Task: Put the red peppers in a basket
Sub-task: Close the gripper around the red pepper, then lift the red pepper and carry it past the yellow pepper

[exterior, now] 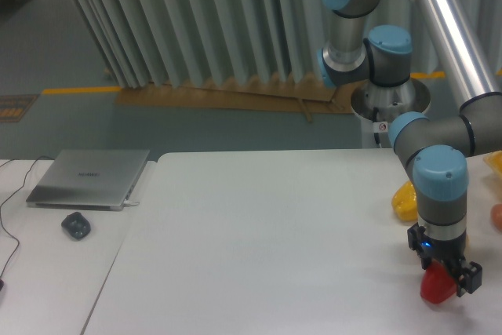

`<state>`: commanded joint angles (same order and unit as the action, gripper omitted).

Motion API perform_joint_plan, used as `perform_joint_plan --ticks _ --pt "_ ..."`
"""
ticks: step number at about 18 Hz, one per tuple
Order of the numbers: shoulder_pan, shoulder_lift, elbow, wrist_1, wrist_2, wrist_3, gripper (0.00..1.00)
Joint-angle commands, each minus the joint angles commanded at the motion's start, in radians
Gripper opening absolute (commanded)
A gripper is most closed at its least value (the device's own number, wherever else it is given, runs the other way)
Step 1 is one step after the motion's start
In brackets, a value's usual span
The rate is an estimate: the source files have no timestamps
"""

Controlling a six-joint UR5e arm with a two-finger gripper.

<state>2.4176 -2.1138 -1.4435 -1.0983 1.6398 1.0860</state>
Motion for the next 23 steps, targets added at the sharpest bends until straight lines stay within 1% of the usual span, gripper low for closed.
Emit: perform_joint_plan --ticks 1,3,4,16,19,23 --pt "0.0 0.0 -0.002 0.0 0.0 0.0 0.66" --pt "-0.002 0.0 -0.002 0.0 0.0 0.002 0.64" --pt "0.0 0.0 0.0 0.0 0.0 0.005 0.59" --pt "0.002 0.012 0.0 0.0 -0.005 0.008 0.59" --pt "0.003 0.021 0.0 -0.003 -0.008 0.009 0.59" --pt "0.003 0.055 0.0 -0.012 -0.008 0.011 0.59"
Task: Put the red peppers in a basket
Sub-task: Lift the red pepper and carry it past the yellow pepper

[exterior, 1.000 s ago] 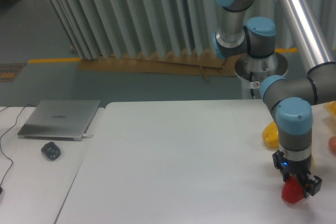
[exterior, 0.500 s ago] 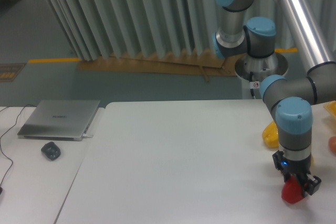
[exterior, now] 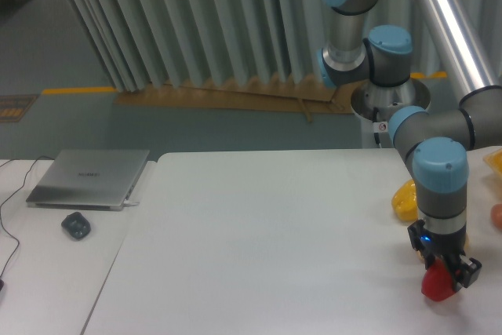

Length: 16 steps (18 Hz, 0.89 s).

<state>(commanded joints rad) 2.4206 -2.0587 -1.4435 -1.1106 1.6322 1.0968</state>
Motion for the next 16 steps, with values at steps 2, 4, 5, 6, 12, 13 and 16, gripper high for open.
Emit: perform_joint_plan --ticks 2,4,5,6,12,13,16 --pt "0.0 0.009 -0.006 -0.003 0.0 0.015 0.59" --pt "0.0 0.023 -0.008 -0.024 0.0 0.029 0.59" --pt "0.0 0.032 -0.009 -0.034 0.0 0.038 0.59" --pt "0.002 0.04 -0.011 -0.044 0.002 0.049 0.59" --pt "0.006 0.081 -0.011 -0.104 -0.003 0.107 0.59" --pt "0.011 0.089 -0.011 -0.109 -0.003 0.107 0.59" --pt "0.012 0.094 -0.011 -0.127 -0.003 0.123 0.59"
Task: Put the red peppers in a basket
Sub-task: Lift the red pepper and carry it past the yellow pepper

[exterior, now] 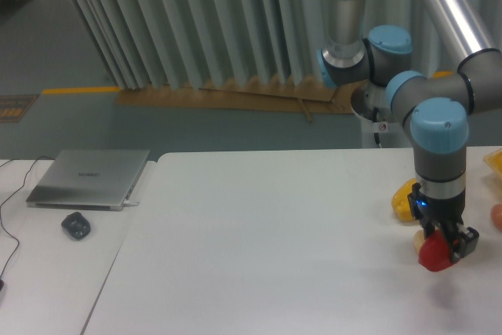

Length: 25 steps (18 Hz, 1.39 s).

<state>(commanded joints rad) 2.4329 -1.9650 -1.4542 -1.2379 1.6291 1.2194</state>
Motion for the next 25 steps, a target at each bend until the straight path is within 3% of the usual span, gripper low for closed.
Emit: perform_joint_plan --ticks 15,25 --pt "0.037 0.075 0.002 -0.129 -0.017 0.21 0.59" --pt "0.13 0.107 -0.002 -0.17 -0.015 0.456 0.59"
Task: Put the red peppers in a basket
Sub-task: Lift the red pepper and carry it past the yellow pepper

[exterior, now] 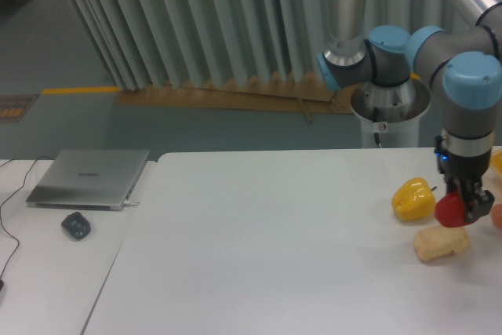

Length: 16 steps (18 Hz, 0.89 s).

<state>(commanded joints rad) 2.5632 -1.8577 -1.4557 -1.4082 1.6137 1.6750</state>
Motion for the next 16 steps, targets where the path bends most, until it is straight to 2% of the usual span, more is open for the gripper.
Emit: perform_joint_plan --ticks 16 --pt "0.15 0.025 -0.006 -0.032 -0.005 0.342 0.59"
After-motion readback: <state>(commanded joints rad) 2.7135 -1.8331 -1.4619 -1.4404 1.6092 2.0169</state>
